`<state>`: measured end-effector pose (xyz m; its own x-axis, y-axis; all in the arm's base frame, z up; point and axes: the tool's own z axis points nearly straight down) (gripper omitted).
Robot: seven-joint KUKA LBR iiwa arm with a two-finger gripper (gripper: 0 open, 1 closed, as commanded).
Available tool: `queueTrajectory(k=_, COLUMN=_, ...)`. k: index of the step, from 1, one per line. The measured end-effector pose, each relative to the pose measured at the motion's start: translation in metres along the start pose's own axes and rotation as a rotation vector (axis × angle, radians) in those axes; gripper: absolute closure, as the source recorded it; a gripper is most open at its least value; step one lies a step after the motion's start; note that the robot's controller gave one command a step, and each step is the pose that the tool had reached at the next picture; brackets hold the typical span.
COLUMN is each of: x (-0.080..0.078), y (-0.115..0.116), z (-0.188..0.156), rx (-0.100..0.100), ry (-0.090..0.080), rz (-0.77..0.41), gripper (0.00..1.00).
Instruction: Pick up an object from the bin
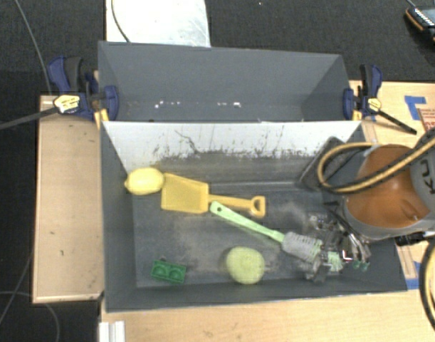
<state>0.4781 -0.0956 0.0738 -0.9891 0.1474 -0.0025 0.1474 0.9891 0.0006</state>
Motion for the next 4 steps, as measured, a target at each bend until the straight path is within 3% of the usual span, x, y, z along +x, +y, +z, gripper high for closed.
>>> queueTrajectory(k=1, x=-0.003, y=0.0, z=0.003, rx=0.001, ry=-0.008, rz=-0.013, gripper=0.0)
queueTrajectory(k=2, x=-0.001, y=0.0, z=0.0, rx=0.0, ry=-0.004, rz=-0.008, gripper=1.0)
queueTrajectory(k=4, x=0.0, y=0.0, z=-0.012, rx=0.001, ry=-0.003, rz=-0.012, gripper=1.0)
